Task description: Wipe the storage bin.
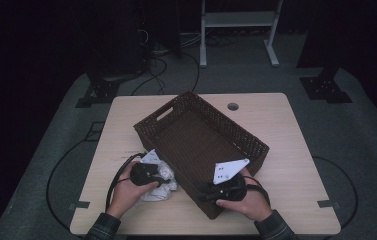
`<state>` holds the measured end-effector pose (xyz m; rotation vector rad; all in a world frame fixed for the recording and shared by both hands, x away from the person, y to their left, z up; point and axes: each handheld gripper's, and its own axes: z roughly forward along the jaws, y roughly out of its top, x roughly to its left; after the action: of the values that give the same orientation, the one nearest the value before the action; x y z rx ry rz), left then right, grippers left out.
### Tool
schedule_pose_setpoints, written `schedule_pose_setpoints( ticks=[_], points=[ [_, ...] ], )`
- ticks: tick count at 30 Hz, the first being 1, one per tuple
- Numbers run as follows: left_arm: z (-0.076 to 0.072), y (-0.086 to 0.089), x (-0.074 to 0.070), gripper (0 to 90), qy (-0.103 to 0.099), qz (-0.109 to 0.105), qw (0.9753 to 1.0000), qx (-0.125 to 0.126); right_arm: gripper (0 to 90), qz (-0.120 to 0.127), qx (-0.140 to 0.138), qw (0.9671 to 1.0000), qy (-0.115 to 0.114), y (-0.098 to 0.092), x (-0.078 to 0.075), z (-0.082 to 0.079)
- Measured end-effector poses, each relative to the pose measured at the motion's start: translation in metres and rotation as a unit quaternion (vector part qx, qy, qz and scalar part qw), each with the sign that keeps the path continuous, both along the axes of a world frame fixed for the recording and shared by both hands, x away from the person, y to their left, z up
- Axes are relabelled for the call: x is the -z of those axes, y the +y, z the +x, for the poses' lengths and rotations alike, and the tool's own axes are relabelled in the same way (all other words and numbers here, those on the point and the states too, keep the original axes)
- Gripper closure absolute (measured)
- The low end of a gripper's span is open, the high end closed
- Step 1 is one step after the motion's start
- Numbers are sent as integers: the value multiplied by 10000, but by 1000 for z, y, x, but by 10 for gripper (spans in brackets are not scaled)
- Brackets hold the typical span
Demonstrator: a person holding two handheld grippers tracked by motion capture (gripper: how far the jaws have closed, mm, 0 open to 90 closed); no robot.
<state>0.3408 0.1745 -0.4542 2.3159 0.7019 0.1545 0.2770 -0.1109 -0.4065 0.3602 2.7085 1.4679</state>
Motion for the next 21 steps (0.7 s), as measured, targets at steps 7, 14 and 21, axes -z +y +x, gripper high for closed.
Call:
schedule_pose_setpoints(
  ticks=[7, 14, 21],
  points=[
    [6, -5, 12, 691, 146, 149, 9998, 11, 656, 25, 71, 10000, -6, 8, 0, 5],
    [5, -3, 6, 693, 81, -60, 9999, -45, 655, 83, 109, 9999, 27, 10, 1, 7],
    [-1, 5, -12, 693, -127, -385, 9991, -122, 655, 97, 120, 9999, 28, 11, 2, 8]
  ],
)
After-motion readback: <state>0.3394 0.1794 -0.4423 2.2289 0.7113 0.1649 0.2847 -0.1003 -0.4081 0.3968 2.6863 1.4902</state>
